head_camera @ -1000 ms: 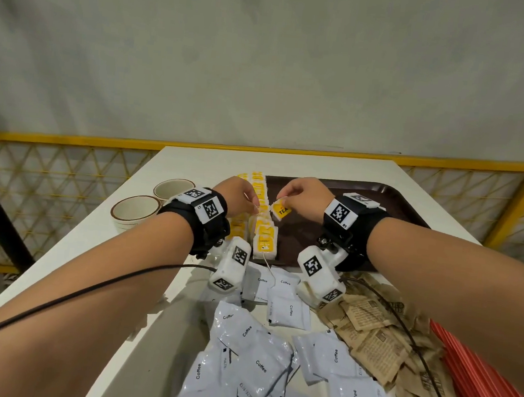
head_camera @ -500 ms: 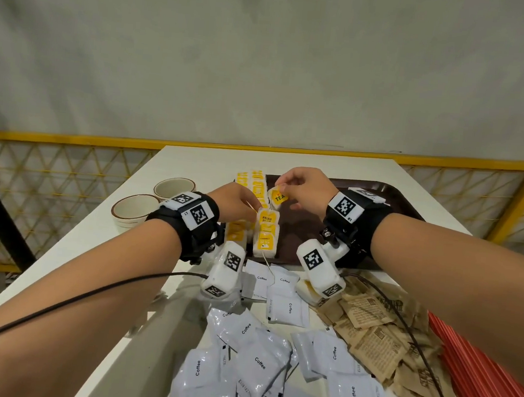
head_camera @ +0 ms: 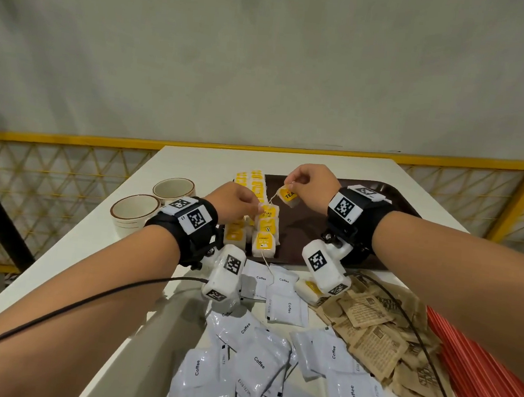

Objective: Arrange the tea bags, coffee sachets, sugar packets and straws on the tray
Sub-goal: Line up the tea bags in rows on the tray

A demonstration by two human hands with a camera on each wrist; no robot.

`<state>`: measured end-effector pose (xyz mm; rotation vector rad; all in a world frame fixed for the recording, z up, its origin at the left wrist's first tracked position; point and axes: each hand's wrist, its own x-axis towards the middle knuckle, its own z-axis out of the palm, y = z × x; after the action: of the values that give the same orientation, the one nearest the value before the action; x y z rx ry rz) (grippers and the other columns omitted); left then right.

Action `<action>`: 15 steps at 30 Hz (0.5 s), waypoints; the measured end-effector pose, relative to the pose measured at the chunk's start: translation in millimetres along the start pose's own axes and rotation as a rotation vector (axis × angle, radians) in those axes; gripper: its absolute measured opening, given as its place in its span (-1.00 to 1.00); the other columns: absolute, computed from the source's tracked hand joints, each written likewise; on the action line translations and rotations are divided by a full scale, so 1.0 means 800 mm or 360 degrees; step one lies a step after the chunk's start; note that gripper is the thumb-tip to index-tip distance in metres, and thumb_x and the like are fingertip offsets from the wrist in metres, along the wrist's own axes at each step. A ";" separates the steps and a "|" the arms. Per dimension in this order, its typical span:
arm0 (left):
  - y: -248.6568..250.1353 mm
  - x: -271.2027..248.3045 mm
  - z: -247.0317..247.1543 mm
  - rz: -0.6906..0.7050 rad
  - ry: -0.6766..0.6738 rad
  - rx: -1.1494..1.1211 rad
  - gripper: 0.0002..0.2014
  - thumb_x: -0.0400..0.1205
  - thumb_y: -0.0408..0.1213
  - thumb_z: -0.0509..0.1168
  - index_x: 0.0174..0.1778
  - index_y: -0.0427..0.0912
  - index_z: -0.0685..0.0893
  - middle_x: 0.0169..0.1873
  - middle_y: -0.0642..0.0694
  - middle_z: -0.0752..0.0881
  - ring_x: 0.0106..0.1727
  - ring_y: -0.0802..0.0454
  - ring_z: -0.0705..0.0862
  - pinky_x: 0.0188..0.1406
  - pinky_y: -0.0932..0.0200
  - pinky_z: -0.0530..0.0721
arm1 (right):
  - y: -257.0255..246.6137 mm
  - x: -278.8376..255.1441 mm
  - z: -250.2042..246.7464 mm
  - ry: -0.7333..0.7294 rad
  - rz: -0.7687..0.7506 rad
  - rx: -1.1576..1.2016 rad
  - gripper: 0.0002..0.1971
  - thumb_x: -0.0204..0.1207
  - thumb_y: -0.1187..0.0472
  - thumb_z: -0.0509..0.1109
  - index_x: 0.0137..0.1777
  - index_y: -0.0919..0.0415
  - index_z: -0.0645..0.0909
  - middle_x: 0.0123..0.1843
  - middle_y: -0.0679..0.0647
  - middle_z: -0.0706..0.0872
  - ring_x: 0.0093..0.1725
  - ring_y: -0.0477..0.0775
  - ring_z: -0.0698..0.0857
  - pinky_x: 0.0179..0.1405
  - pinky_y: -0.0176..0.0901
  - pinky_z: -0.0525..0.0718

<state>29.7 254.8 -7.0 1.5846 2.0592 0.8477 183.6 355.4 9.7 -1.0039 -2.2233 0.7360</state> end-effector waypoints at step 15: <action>-0.001 0.006 0.004 -0.0029 0.0177 -0.0065 -0.91 0.70 -0.31 0.20 -0.14 -0.15 0.50 -0.25 -0.11 0.64 -0.36 0.07 0.61 -0.37 0.33 0.57 | 0.000 -0.015 -0.004 -0.0616 0.0394 0.0979 -0.83 0.58 0.50 0.31 -0.06 0.23 0.60 -0.10 0.22 0.65 -0.11 0.12 0.65 -0.12 -0.12 0.70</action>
<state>30.3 260.1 -9.7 1.5267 2.1149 0.9849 192.3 346.7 8.7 -0.8699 -1.9654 1.7195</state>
